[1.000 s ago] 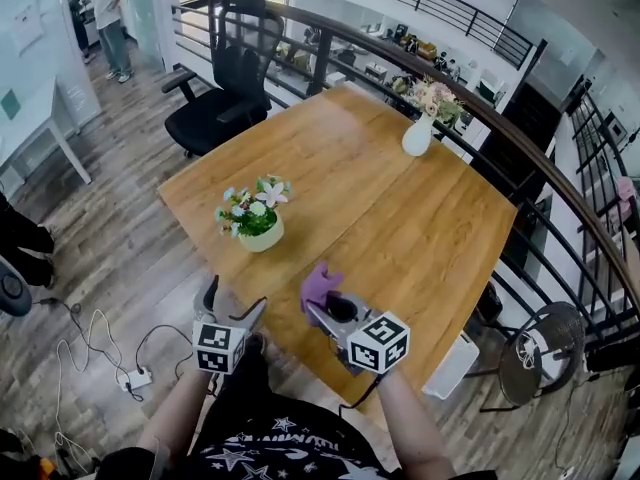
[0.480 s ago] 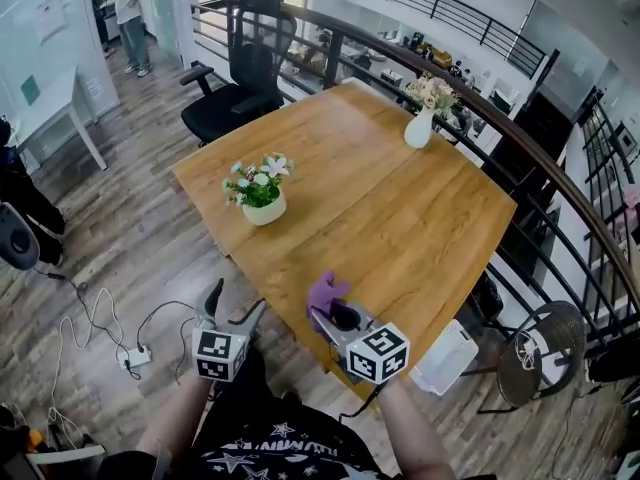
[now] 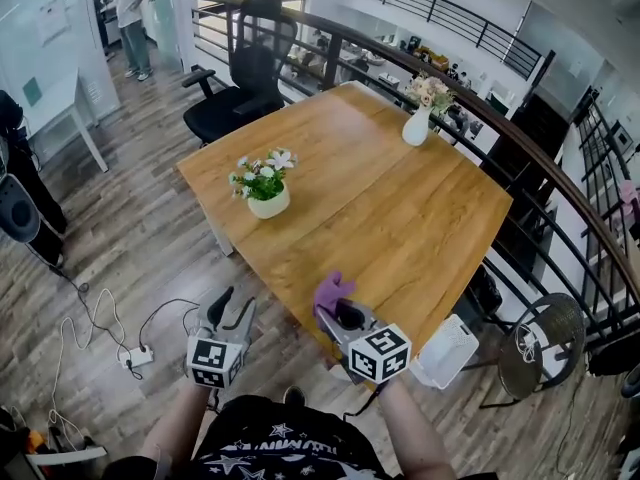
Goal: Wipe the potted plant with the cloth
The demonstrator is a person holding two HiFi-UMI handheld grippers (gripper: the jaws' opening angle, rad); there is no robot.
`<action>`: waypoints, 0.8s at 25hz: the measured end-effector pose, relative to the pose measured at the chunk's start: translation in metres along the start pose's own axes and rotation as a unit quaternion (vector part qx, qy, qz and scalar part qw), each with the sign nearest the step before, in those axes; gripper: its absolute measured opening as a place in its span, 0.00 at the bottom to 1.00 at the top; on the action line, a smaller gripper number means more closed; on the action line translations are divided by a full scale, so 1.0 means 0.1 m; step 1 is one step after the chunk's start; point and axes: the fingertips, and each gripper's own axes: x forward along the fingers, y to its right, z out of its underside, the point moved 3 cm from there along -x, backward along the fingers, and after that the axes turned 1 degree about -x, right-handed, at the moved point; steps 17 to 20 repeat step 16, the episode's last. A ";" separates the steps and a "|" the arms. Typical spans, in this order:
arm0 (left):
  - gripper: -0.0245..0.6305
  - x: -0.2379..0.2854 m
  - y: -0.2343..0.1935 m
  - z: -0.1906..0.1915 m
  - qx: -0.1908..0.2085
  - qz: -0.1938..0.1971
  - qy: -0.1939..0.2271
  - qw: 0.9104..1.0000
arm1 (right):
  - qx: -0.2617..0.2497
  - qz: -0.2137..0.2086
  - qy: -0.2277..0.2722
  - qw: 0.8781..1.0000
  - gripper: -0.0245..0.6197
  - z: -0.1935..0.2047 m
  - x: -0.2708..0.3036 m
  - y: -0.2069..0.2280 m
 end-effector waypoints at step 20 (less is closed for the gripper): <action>0.20 -1.03 -0.15 0.32 0.001 0.032 0.010 0.999 | 0.024 0.053 0.006 0.998 0.17 0.45 -0.12 -0.92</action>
